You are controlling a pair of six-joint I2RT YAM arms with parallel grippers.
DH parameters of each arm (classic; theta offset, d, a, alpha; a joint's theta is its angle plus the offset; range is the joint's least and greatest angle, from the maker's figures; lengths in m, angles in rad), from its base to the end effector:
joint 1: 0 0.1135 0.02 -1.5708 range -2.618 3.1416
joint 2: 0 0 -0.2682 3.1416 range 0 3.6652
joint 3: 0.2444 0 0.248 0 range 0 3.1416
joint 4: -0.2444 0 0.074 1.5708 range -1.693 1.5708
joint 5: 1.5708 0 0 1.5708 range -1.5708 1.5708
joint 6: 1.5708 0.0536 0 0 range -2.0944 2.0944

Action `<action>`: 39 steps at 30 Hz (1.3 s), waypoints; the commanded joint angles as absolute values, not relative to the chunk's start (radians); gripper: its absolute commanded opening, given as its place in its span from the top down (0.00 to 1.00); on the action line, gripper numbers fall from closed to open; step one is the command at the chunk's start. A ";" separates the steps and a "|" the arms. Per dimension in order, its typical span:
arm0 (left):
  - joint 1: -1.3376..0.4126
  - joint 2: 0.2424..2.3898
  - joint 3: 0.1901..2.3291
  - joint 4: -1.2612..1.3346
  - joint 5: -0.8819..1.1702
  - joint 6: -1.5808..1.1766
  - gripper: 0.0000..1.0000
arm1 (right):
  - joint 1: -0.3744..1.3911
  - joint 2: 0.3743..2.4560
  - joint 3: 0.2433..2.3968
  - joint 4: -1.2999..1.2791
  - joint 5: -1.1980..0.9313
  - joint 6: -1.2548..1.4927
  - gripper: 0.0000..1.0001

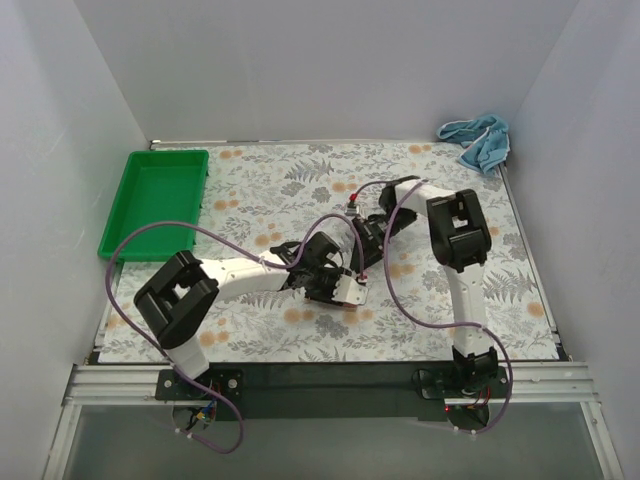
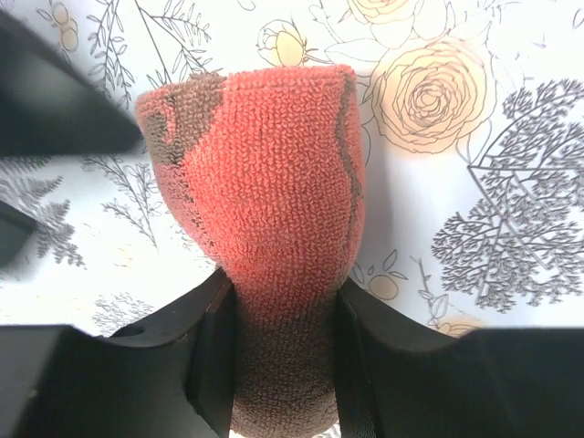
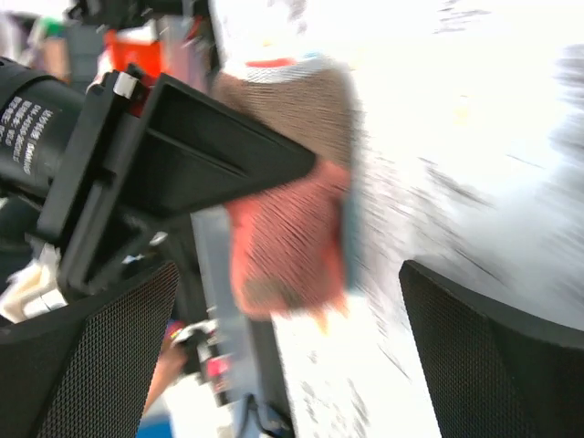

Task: Roll the towels
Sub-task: Roll the towel, then place the rolled towel into the container

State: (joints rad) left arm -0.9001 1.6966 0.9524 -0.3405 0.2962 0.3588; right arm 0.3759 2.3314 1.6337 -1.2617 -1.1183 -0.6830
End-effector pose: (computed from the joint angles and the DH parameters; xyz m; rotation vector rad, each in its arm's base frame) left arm 0.1927 -0.2681 0.1500 1.6680 2.1209 -0.5664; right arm 0.3459 0.1883 0.1090 0.9908 -2.2990 -1.6113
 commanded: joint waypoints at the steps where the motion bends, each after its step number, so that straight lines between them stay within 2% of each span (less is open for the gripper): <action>1: -0.894 1.733 0.965 -0.554 0.342 0.266 0.88 | 0.235 2.286 1.696 -1.132 -0.928 -0.695 0.01; 5: -0.865 1.739 1.005 -0.612 0.370 0.106 0.95 | 0.147 2.188 1.695 -1.167 -0.927 -0.703 0.01; 7: -0.798 1.779 1.052 -0.667 0.417 0.033 0.99 | 0.112 2.152 1.660 -1.177 -0.933 -0.707 0.01; 8: -0.763 1.792 1.071 -0.684 0.493 0.006 1.00 | 0.101 2.117 1.645 -1.180 -0.937 -0.710 0.01; 13: -0.531 1.786 1.156 -0.719 0.598 -0.158 1.00 | 0.063 2.030 1.563 -1.187 -0.953 -0.721 0.01; 17: -0.387 1.766 1.277 -0.770 0.597 -0.213 1.00 | 0.049 1.977 1.526 -1.189 -0.966 -0.706 0.01; 21: -0.136 1.769 1.432 -0.814 0.580 -0.229 1.00 | 0.045 1.948 1.516 -1.190 -0.969 -0.686 0.01; 27: 0.177 1.903 1.763 -0.802 0.411 -0.178 1.00 | 0.023 1.919 1.502 -1.187 -0.936 -0.652 0.01; 31: 0.271 2.056 1.946 -0.770 0.336 -0.166 1.00 | 0.009 1.919 1.493 -1.184 -0.893 -0.641 0.01; 39: 0.288 2.293 2.105 -0.704 0.279 -0.195 1.00 | 0.009 1.936 1.476 -1.183 -0.885 -0.658 0.01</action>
State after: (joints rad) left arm 0.3111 2.2646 2.0544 -0.7189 0.3164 -0.1802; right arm 0.0124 1.9564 1.4857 -1.1755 -0.8848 -0.6472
